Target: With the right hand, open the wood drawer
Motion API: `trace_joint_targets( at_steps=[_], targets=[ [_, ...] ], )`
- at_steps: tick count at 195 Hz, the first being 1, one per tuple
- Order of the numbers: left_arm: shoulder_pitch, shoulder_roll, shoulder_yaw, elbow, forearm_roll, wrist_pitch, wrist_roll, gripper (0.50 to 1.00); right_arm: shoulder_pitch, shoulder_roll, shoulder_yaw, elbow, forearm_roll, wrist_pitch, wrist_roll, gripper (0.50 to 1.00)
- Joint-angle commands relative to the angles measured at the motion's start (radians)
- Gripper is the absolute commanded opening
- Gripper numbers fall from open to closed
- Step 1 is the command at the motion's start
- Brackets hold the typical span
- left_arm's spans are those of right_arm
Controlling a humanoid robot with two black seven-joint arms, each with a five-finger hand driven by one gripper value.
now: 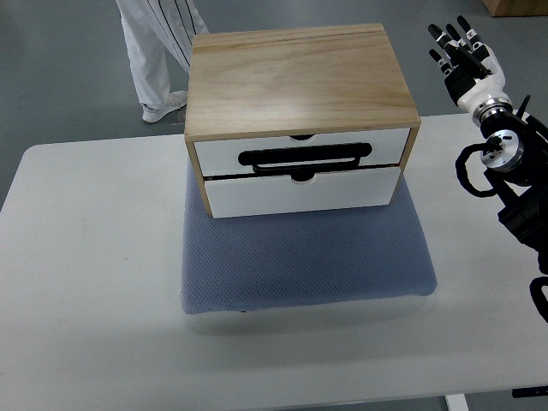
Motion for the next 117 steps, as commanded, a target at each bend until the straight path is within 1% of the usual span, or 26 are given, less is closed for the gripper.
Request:
trace_joint_targets(
  at_steps=[1,62,63,65,105,115,116,117],
  targets=[
    [0.000,0.000,0.000,0.000,0.000,0.000,0.000,1.000,0.001,-0.007,-0.008,0.001,0.000,0.000,0.000,0.944],
    [0.000,0.000,0.000,0.000,0.000,0.000,0.000,1.000,0.034,-0.046,-0.044,0.002,0.003,-0.005,-0.001,0.944],
    [0.000,0.000,0.000,0.000,0.000,0.000,0.000,1.000,0.049,-0.070,-0.096,0.002,0.003,-0.008,-0.001,0.944],
    [0.000,0.000,0.000,0.000,0.000,0.000,0.000,1.000,0.052,-0.078,-0.112,0.002,0.005,-0.008,-0.001,0.944],
    [0.000,0.000,0.000,0.000,0.000,0.000,0.000,1.000,0.169,-0.234,-0.348,0.002,0.006,0.000,-0.008,0.944],
    [0.000,0.000,0.000,0.000,0.000,0.000,0.000,1.000,0.169,-0.234,-0.348,0.002,0.006,0.000,-0.008,0.944],
    [0.000,0.000,0.000,0.000,0.000,0.000,0.000,1.000,0.207,-0.280,-0.427,0.002,-0.001,0.003,-0.009,0.944],
    [0.000,0.000,0.000,0.000,0.000,0.000,0.000,1.000,0.207,-0.280,-0.428,0.002,-0.002,0.003,-0.009,0.944]
  ],
)
